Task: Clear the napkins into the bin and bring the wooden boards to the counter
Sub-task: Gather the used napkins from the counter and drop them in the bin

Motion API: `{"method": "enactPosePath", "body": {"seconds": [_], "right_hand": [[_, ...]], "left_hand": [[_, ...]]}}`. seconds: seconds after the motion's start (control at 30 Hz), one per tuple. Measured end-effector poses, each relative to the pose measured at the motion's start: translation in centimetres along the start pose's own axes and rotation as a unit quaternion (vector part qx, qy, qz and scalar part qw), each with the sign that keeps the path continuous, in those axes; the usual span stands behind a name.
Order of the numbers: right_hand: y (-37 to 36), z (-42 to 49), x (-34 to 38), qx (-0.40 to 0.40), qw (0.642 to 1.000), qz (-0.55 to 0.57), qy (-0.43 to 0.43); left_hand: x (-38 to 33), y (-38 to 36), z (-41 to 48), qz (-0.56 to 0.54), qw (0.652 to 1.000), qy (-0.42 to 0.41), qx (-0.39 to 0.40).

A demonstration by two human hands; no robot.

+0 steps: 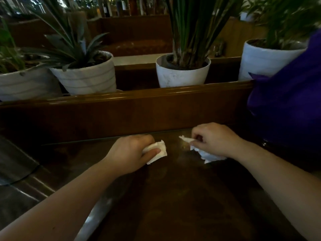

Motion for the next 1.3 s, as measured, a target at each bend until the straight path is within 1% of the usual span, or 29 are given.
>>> {"method": "enactPosePath", "body": {"seconds": [0.07,0.17,0.33,0.47,0.7,0.8,0.9,1.03,1.2,1.3], "right_hand": [[0.4,-1.4,-1.8,-0.002,1.0,0.0,-0.023],[-0.6,-2.8,-3.5,0.029,0.999,0.006,-0.042],[-2.2,-4.0,-4.1,0.049,0.998,0.031,-0.017],[-2.8,-4.5,-4.8,0.063,0.997,0.043,0.001],[-3.2,-4.5,-5.0,0.025,0.998,0.024,0.055],[-2.8,-5.1,-4.8,0.015,0.997,0.043,0.055],[-2.4,-6.4,-4.5,-0.002,0.998,0.056,0.029],[-1.8,-9.3,-3.4,-0.02,0.997,0.075,-0.022],[-0.6,-14.3,-0.6,-0.066,0.987,0.099,-0.109],[0.1,-17.3,1.7,-0.111,0.975,0.128,-0.143]], "left_hand": [[-0.9,-0.5,0.6,-0.013,1.0,-0.006,-0.01],[-2.6,-1.3,1.4,-0.021,1.0,-0.016,-0.012],[-5.0,-2.2,2.5,-0.003,1.0,-0.016,-0.001],[-6.5,-2.6,3.0,0.011,1.0,0.01,0.006],[-8.8,-4.0,2.1,0.009,0.999,0.044,0.002],[-9.4,-4.2,1.1,0.01,0.998,0.056,0.015],[-9.9,-4.0,0.3,0.011,0.998,0.057,0.026],[-10.8,-3.2,-0.5,-0.005,0.999,0.021,0.032],[-12.0,-2.0,-3.0,-0.042,0.998,-0.026,0.047],[-12.3,-1.7,-5.3,-0.067,0.995,-0.052,0.053]]}}
Point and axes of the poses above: each hand's wrist, its own z-axis towards the middle knuckle, its own y-axis out of the back of the hand, x = y × z, the point moved 5 cm from there along z, towards the middle knuckle, and after that the axes turned 12 degrees about y, right-handed, at the moved point
